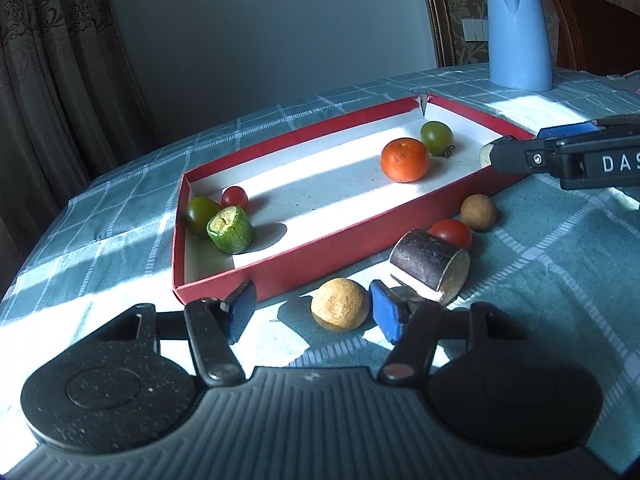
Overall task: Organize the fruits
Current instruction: 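Withdraw both grippers from the box toward the produce beside it, then grasp the beige potato with the left gripper while the right gripper grasps the brown kiwi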
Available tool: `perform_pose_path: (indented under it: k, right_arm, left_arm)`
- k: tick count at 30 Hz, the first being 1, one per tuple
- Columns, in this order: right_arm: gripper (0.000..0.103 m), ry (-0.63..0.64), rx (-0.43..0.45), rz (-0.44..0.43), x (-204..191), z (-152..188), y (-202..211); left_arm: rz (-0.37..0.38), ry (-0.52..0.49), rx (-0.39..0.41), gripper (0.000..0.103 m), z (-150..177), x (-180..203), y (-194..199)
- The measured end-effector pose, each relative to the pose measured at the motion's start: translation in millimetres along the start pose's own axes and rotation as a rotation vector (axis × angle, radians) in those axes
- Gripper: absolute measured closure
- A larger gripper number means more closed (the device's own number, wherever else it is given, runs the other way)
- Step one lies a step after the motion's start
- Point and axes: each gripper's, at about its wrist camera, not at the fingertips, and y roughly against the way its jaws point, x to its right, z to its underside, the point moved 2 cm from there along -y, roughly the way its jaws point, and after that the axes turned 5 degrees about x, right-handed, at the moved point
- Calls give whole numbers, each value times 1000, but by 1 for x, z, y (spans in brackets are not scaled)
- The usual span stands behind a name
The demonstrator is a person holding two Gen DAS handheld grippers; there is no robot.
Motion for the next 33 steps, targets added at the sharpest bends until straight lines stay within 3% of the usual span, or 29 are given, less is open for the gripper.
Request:
perform_pose_path:
  k: [3, 7, 10, 16, 20, 28, 33]
  right_arm:
    - [33, 47, -11, -18, -8, 5, 4]
    - [34, 69, -6, -27, -12, 8, 7]
    - [34, 66, -51, -31, -12, 10, 2]
    - [40, 97, -80, -58, -19, 13, -2]
    - [47, 88, -144, -92, -21, 15, -13]
    - [50, 50, -188, -98, -23, 15, -26]
    - [69, 22, -200, -104, -22, 14, -32]
  left_arm:
    - [28, 30, -5, 46, 0, -4, 0]
    - [17, 19, -4, 44, 0, -2, 0]
    - [16, 22, -4, 44, 0, -2, 0]
    - [15, 21, -5, 44, 0, -2, 0]
    - [8, 12, -2, 43, 0, -1, 1]
    - [11, 16, -4, 43, 0, -1, 0]
    - [10, 15, -4, 43, 0, -1, 0]
